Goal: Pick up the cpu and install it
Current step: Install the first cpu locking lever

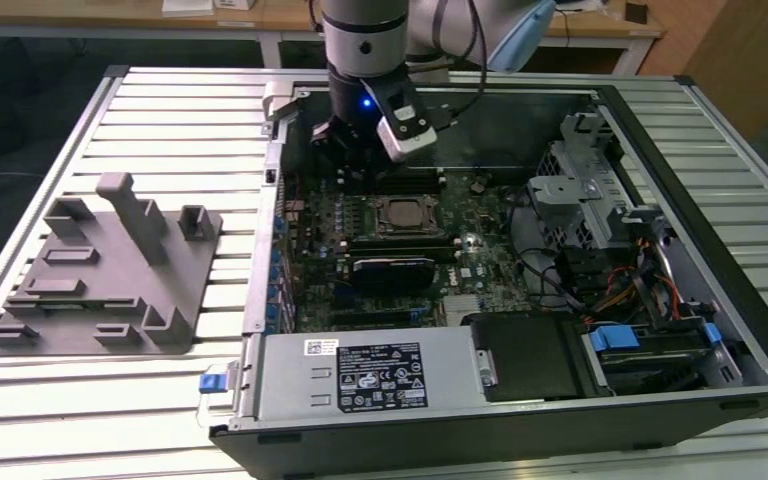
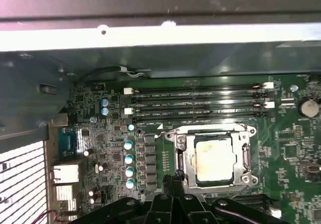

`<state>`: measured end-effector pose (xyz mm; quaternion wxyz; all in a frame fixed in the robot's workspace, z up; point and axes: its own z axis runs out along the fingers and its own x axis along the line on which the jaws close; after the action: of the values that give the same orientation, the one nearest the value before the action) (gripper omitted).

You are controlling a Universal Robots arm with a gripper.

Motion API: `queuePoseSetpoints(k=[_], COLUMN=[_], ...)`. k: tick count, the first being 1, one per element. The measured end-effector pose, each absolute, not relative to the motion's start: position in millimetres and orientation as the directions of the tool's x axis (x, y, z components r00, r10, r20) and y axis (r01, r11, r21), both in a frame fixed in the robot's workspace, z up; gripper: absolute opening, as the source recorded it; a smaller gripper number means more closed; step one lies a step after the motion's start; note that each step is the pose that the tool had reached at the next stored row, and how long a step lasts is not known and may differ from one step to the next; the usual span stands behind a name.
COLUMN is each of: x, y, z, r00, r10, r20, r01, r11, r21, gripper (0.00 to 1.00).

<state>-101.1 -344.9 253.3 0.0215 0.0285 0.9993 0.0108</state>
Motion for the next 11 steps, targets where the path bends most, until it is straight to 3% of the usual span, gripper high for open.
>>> queuePoseSetpoints(k=[11], x=[-109.5], y=[-344.8], z=[257.7], r00=[-0.997], r10=[0.058], r20=[-0.043], r01=[0.057], r11=[0.998], r21=[0.023], gripper=[0.11])
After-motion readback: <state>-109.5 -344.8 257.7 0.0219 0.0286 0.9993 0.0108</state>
